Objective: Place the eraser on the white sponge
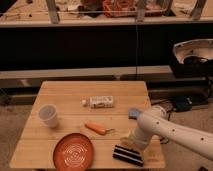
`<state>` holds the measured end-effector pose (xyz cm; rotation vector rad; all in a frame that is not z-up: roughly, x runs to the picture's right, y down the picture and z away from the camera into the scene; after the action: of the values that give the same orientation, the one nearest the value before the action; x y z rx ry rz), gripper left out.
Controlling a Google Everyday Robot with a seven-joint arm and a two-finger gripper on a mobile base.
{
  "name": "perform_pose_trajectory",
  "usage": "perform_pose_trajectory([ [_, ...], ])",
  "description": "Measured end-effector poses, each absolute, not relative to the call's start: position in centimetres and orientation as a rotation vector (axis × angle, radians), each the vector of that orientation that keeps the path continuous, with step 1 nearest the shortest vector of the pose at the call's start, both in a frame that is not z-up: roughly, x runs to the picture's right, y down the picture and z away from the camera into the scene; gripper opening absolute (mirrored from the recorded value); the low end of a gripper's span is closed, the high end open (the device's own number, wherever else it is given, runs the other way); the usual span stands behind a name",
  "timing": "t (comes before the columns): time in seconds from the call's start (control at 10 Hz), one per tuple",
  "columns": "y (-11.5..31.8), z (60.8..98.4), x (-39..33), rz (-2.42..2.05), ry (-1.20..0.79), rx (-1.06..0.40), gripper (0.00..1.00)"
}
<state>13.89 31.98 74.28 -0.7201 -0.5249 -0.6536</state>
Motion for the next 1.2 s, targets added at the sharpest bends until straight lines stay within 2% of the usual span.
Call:
perform_pose_trajectory([
  [1.2,32.28,75.23,13.89,-0.649,-0.555,-0.743,0.80],
])
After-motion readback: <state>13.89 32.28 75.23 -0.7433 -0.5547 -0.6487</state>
